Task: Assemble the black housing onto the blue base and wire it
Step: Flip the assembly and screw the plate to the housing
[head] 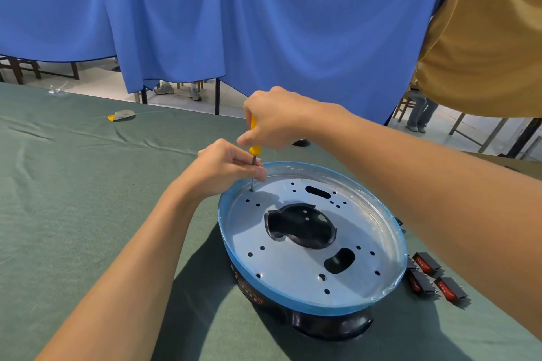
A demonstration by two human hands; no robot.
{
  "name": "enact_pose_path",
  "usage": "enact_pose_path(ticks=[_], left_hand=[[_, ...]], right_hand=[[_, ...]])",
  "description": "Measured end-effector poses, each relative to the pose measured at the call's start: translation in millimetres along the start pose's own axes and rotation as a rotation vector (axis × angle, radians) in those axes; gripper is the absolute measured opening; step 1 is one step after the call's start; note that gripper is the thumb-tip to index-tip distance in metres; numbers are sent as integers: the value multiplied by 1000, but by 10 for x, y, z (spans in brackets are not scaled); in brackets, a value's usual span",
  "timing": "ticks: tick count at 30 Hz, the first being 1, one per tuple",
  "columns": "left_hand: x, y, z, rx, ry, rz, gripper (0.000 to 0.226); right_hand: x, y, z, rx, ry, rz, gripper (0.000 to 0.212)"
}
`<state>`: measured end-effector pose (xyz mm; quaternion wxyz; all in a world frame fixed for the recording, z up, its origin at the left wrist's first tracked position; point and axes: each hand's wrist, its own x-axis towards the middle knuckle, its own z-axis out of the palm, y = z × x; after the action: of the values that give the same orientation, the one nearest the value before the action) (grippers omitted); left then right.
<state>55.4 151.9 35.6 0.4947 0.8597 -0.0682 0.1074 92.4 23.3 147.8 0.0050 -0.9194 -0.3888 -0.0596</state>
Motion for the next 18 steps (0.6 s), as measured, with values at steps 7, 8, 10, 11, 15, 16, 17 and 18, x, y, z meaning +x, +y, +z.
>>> enact_pose_path(ticks=[7, 8, 10, 11, 15, 16, 17, 18], left_hand=[[4, -5, 20, 35, 56, -17, 4], [0, -14, 23, 43, 83, -18, 5], [3, -27, 18, 64, 63, -12, 6], [6, -30, 4, 69, 28, -5, 11], [15, -14, -17, 76, -84, -6, 18], [14, -2, -4, 67, -67, -11, 15], [10, 4, 10, 53, -23, -14, 9], [6, 3, 18, 46, 31, -17, 4]], right_hand=[[37, -3, 43, -31, 95, 26, 34], [36, 5, 51, -35, 93, 36, 38], [19, 13, 27, -27, 48, 23, 36], [11, 6, 3, -19, 9, -4, 28], [-8, 0, -46, 33, -17, -67, 15], [-3, 10, -31, 22, 12, -45, 22], [-1, 16, -10, 0, 34, -12, 29], [2, 14, 20, -25, 49, 22, 34]])
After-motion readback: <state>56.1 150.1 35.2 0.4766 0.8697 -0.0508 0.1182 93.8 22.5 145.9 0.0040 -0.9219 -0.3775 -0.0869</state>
